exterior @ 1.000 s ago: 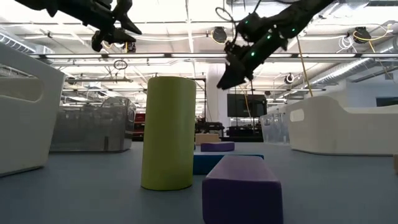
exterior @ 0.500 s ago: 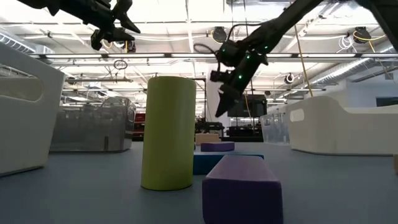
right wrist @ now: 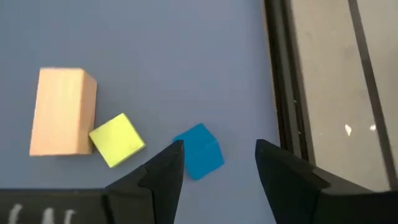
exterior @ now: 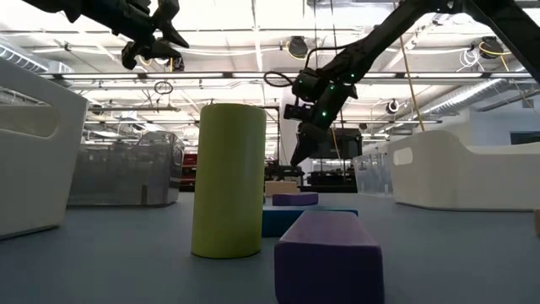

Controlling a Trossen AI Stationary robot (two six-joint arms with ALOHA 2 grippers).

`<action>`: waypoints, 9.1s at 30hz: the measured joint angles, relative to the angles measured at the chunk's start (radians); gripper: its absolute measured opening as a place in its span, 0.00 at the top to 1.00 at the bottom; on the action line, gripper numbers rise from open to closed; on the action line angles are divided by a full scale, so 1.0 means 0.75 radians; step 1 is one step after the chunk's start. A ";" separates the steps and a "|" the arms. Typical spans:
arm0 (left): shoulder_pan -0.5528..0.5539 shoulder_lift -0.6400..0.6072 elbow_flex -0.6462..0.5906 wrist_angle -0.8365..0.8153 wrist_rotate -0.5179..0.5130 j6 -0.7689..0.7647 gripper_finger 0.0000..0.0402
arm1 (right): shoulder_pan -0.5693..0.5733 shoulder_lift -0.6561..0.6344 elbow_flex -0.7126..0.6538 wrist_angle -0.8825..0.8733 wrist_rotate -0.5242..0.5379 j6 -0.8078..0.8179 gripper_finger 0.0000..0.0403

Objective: Sort & place blocks by color
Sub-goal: Put the top blue block into the transparent bin, then put the top left orange block into the black bin

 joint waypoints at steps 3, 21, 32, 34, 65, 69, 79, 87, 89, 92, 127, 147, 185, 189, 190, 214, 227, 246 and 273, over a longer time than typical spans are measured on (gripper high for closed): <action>0.019 0.000 0.000 0.000 0.000 0.003 0.65 | 0.005 0.025 0.000 0.020 0.000 -0.085 0.52; 0.051 0.000 0.000 -0.001 0.000 0.034 0.65 | 0.008 0.229 0.006 0.059 -0.019 -0.120 0.53; 0.051 0.000 0.000 0.000 -0.001 0.070 0.65 | 0.012 0.219 0.002 0.015 0.006 0.086 0.71; 0.051 0.000 -0.001 0.001 -0.009 0.088 0.65 | 0.013 0.198 -0.001 0.012 0.024 0.148 0.71; 0.058 0.002 -0.001 0.103 -0.108 0.237 0.65 | 0.375 -0.687 -0.279 0.873 0.405 0.915 0.69; 0.039 0.002 -0.001 0.032 -0.105 0.206 0.65 | 0.428 -0.768 -0.368 0.615 0.616 1.083 0.70; 0.012 0.002 -0.001 -0.271 0.049 0.085 0.65 | 0.405 -0.961 -0.566 -0.240 0.878 1.838 0.69; 0.013 0.002 -0.001 -0.433 0.041 0.044 0.65 | 0.310 -0.974 -0.857 -0.380 0.806 2.169 0.69; 0.013 0.003 -0.001 -0.476 0.041 0.023 0.65 | 0.289 -0.974 -0.932 -0.300 0.748 2.192 0.68; 0.013 0.027 -0.001 -0.540 0.041 0.017 0.65 | 0.276 -0.974 -1.012 -0.214 0.730 2.193 0.67; 0.019 0.732 -0.001 -0.940 0.120 -0.047 0.65 | 0.017 -1.306 -1.031 0.282 0.486 1.759 0.28; 0.075 0.793 -0.001 -0.909 0.106 -0.042 0.65 | 0.018 -1.346 -1.031 0.302 0.480 1.727 0.28; 0.332 0.823 -0.002 -0.848 0.390 0.244 0.56 | 0.018 -1.346 -1.030 0.308 0.487 1.728 0.28; 0.332 0.823 -0.002 -0.781 0.383 0.238 0.66 | 0.018 -1.346 -1.030 0.308 0.487 1.728 0.28; 0.332 0.823 -0.002 -0.772 0.383 0.238 0.69 | 0.018 -1.346 -1.030 0.308 0.487 1.728 0.28; 0.181 0.650 -0.003 0.188 1.022 -0.088 0.86 | 0.018 -1.345 -1.030 0.308 0.490 1.688 0.28; 0.027 0.549 -0.001 1.116 1.087 0.103 0.86 | 0.018 -1.345 -1.030 0.551 0.492 1.497 0.28; -0.245 0.550 -0.001 0.242 1.494 -0.519 0.86 | 0.080 -1.344 -1.029 0.837 0.080 1.154 0.28; -0.701 0.249 -0.001 -1.169 0.894 -0.556 0.86 | 0.501 -1.051 -1.029 0.998 0.291 1.230 0.28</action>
